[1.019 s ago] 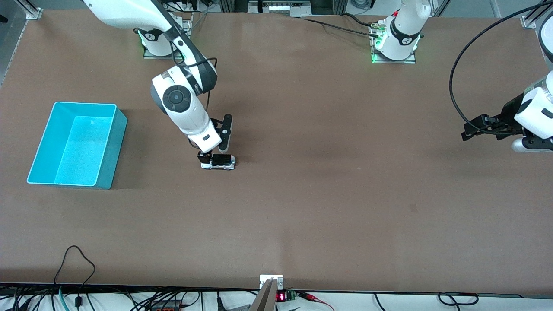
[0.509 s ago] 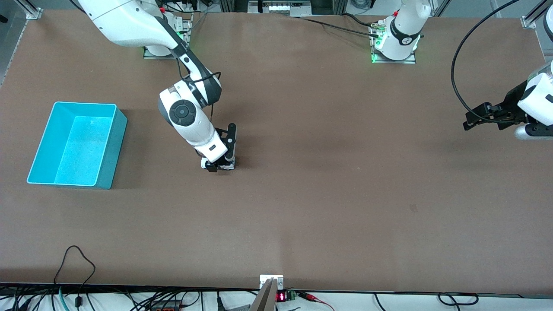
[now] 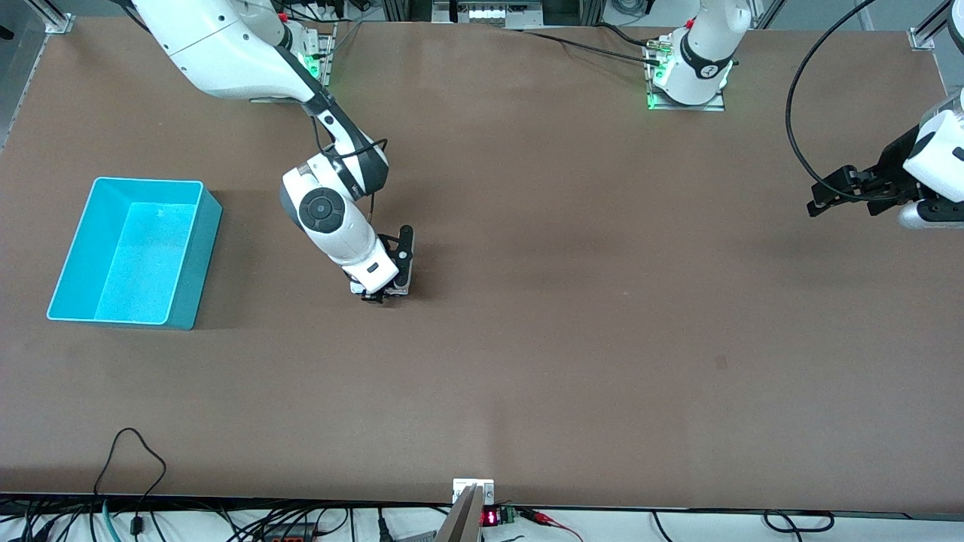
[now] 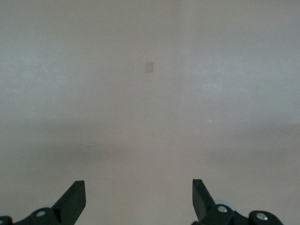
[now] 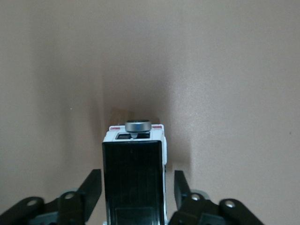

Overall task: Wind and store white jeep toy
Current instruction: 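Lower the right gripper onto the jeep and close on it, then lift the jeep with the right gripper and carry it over the bin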

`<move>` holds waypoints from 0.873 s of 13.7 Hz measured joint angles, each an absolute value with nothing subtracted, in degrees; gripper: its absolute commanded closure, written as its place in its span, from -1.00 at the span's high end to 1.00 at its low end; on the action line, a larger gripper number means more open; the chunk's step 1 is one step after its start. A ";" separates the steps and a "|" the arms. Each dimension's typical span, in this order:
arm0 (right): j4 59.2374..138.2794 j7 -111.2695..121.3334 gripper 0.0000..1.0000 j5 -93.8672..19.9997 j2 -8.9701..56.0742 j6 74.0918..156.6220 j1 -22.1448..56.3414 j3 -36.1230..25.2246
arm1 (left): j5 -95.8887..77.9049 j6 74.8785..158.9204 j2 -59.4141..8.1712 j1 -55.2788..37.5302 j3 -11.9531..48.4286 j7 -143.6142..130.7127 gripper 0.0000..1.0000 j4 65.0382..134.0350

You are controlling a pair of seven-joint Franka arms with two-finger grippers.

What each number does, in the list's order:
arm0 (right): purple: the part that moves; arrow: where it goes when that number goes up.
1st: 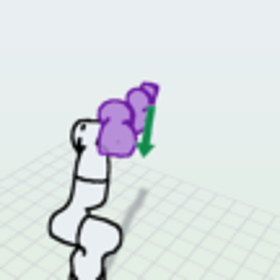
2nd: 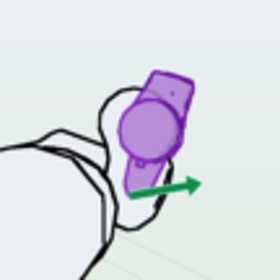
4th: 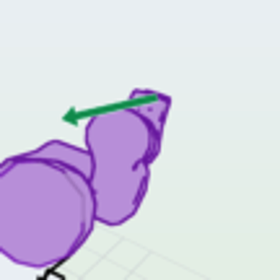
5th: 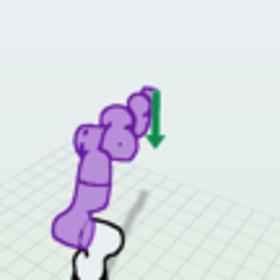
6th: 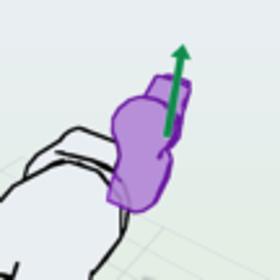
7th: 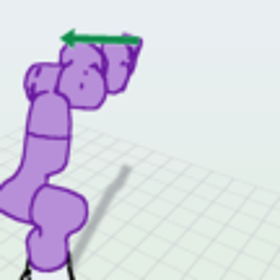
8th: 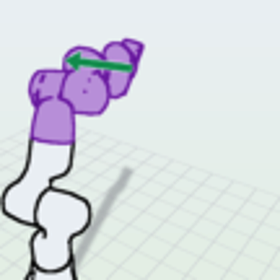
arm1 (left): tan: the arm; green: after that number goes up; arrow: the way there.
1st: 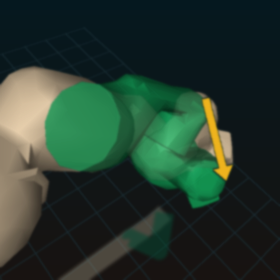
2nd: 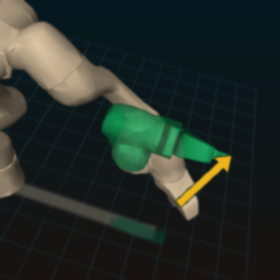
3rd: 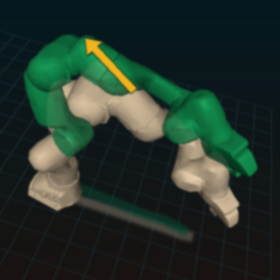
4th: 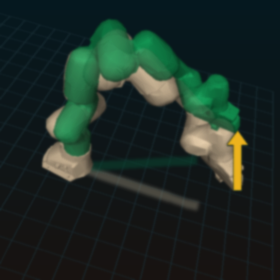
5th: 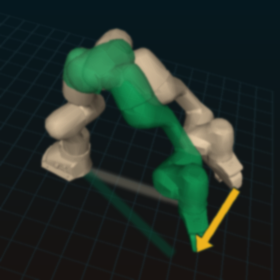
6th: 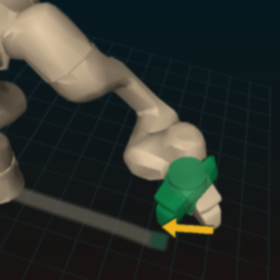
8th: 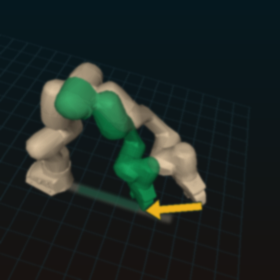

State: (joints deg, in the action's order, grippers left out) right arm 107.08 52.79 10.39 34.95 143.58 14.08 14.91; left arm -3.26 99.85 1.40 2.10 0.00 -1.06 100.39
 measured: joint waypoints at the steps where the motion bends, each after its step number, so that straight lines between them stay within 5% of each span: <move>1: 107.07 52.79 -0.97 10.39 34.94 143.59 14.09 14.91 | -3.26 99.88 1.38 2.10 0.08 -1.06 1.00 100.39; 7: 105.60 51.74 -1.00 10.38 33.21 142.82 14.02 13.25 | -3.26 99.54 1.82 2.11 0.17 -1.10 1.00 100.31; 12: 104.84 40.69 -1.00 10.38 21.04 129.11 13.61 8.51 | -3.26 97.23 2.72 2.11 0.69 -1.54 1.00 100.23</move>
State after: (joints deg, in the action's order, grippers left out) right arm 104.84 40.69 10.38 21.04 129.11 13.61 8.51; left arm -3.26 97.23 2.72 2.11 0.69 -1.54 100.23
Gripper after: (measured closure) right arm 0.498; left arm 0.000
